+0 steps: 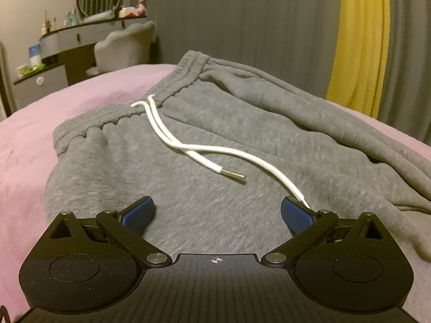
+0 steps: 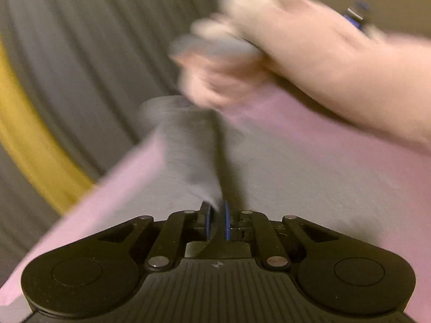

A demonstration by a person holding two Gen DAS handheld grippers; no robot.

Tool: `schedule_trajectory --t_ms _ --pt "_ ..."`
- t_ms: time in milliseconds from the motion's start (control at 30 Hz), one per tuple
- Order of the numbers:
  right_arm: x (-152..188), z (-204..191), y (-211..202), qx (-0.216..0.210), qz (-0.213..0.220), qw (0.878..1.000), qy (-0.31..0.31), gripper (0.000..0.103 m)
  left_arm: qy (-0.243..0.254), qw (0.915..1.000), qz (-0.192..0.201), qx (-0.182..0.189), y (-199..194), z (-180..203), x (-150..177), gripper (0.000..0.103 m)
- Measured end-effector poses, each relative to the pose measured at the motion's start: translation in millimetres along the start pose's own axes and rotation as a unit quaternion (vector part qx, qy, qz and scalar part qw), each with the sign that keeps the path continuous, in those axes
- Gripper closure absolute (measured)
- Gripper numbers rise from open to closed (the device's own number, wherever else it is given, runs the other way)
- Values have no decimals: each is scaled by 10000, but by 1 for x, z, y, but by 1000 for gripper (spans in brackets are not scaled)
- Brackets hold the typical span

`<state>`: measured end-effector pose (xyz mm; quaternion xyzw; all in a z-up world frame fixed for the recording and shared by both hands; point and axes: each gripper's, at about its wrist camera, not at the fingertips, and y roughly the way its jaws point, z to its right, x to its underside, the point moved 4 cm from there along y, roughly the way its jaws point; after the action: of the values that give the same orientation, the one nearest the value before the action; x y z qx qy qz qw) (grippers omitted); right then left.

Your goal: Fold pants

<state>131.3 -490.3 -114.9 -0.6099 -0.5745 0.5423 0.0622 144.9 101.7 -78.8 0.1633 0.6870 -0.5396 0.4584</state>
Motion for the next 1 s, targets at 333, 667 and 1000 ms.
schedule_trajectory --t_ms 333,667,1000 --pt "9 25 20 -1108 -440 9830 1395 40 -526 9942 -348 874 -10 -8 -34 0" --pt "3 11 39 -1364 -587 9834 1046 64 -1202 9789 -634 1525 48 24 -159 0" --pt "4 13 48 -1528 -468 9813 1071 61 -1091 9598 -2361 1058 150 69 -163 25"
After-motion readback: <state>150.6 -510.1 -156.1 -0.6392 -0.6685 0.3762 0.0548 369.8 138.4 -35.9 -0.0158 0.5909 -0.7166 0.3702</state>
